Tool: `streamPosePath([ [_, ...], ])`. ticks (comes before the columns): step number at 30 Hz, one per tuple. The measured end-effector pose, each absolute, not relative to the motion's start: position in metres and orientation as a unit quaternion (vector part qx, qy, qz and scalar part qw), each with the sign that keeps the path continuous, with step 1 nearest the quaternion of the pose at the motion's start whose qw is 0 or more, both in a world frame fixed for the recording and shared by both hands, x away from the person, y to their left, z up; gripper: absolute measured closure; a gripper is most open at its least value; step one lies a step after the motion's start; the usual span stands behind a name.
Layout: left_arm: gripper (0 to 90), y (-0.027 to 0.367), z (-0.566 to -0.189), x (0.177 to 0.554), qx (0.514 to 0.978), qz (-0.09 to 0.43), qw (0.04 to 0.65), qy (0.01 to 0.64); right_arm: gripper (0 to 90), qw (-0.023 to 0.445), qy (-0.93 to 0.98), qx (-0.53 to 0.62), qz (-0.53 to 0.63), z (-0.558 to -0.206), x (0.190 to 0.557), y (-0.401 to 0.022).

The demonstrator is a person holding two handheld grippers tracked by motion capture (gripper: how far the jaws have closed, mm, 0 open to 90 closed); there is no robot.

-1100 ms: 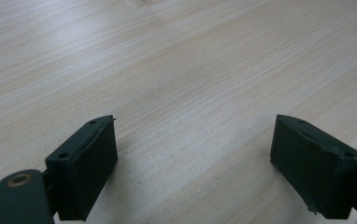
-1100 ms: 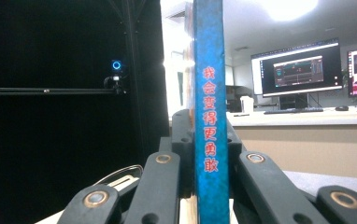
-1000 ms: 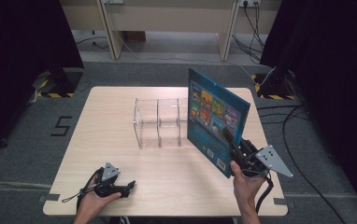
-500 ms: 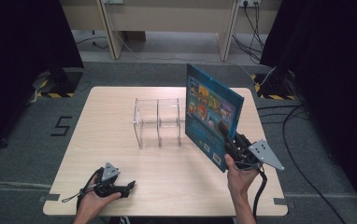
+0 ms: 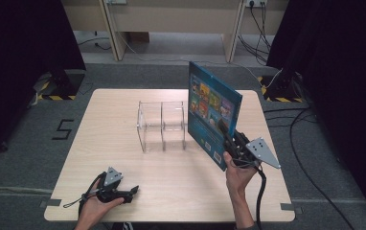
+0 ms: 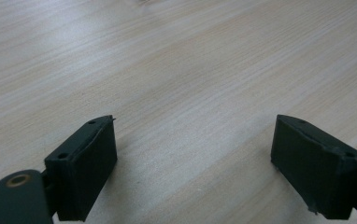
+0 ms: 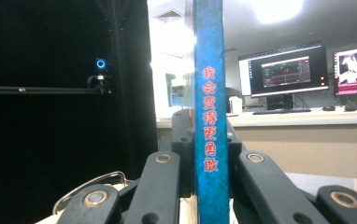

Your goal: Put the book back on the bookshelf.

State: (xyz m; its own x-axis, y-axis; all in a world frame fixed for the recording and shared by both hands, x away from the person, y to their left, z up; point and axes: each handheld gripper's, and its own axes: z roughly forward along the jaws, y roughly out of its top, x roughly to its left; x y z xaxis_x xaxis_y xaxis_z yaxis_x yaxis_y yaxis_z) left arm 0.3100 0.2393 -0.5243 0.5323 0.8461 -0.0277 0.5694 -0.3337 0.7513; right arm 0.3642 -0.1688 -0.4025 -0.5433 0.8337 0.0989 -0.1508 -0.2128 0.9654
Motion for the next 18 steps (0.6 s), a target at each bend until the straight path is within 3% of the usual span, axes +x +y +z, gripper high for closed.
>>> streamPosePath([
  [18,13.3,0.24,-0.524,0.31,0.795,0.187,0.368,0.444,83.3,0.365,0.508,0.339,0.703,-0.416,0.385,-0.148],
])
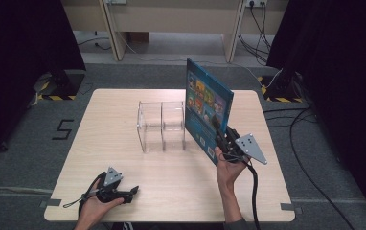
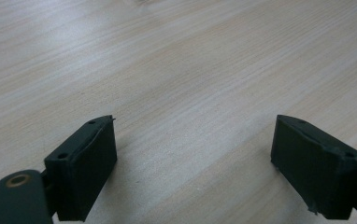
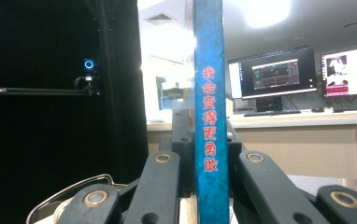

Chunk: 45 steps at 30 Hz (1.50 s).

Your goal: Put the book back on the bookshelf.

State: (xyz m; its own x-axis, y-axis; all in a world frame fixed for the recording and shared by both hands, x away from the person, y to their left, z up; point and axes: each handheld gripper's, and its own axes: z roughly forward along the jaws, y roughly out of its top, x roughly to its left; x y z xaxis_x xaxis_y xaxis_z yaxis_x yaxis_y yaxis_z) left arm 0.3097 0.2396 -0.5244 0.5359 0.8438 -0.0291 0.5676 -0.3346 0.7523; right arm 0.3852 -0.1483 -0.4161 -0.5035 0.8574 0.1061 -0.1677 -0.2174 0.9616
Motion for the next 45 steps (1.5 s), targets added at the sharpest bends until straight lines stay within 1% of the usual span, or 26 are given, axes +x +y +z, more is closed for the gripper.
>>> streamPosePath([
  [15,13.3,0.24,-0.524,0.31,0.796,0.187,0.369,0.443,83.3,0.367,0.501,0.353,0.7,-0.426,0.399,-0.142],
  [29,13.3,0.24,-0.524,0.309,0.797,0.187,0.369,0.441,83.3,0.378,0.494,0.358,0.696,-0.43,0.405,-0.136],
  [45,13.1,0.24,-0.524,0.309,0.797,0.186,0.369,0.44,83.1,0.381,0.493,0.364,0.692,-0.44,0.412,-0.127],
])
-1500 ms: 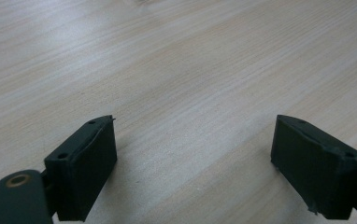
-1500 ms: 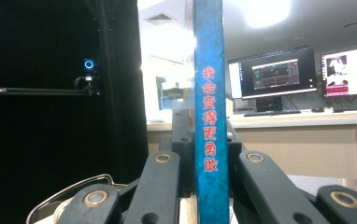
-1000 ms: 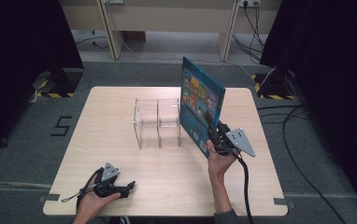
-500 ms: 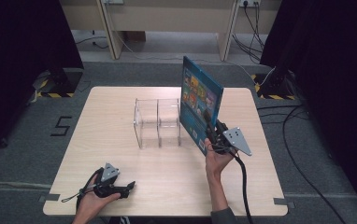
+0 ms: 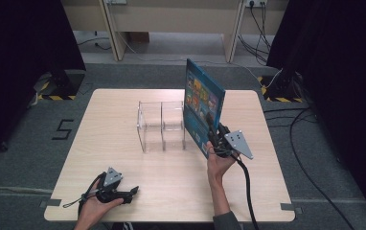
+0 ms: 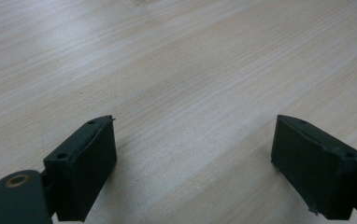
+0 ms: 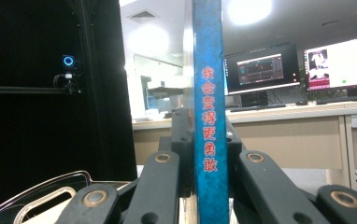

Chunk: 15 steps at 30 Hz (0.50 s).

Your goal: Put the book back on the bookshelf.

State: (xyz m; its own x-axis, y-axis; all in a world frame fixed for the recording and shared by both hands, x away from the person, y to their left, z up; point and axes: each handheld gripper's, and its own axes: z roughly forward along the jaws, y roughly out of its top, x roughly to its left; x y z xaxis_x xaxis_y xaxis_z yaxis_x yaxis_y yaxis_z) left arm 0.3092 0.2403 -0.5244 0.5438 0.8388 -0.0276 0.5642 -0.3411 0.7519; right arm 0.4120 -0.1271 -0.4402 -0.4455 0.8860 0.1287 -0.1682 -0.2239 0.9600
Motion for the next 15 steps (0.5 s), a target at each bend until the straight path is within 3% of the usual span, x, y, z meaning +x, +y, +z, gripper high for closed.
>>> streamPosePath([
  [15,12.9,0.24,-0.524,0.309,0.798,0.187,0.368,0.439,81.8,0.364,0.504,0.377,0.686,-0.447,0.399,-0.13],
])
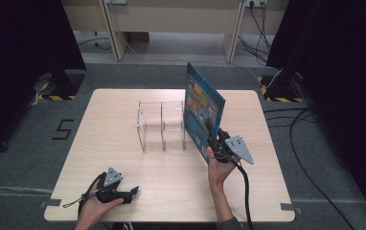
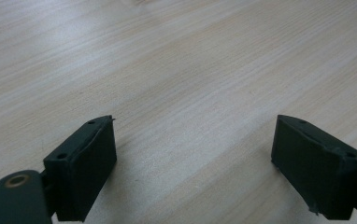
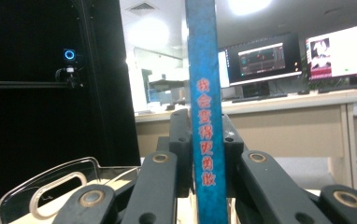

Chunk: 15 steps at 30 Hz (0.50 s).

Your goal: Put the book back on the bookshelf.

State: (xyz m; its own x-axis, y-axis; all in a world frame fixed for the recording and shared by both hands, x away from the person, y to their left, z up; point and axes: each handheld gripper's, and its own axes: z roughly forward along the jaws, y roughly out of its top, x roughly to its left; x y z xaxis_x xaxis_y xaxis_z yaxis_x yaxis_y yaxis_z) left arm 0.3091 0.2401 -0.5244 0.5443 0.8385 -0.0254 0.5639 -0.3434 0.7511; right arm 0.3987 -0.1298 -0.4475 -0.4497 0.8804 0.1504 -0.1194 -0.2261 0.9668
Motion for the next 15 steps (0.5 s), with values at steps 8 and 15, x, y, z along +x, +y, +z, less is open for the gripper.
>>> streamPosePath([
  [8,12.9,0.24,-0.524,0.309,0.798,0.187,0.368,0.439,81.9,0.354,0.527,0.387,0.668,-0.444,0.394,-0.138],
  [15,12.9,0.24,-0.524,0.309,0.799,0.186,0.367,0.439,81.8,0.343,0.541,0.394,0.659,-0.446,0.389,-0.143],
])
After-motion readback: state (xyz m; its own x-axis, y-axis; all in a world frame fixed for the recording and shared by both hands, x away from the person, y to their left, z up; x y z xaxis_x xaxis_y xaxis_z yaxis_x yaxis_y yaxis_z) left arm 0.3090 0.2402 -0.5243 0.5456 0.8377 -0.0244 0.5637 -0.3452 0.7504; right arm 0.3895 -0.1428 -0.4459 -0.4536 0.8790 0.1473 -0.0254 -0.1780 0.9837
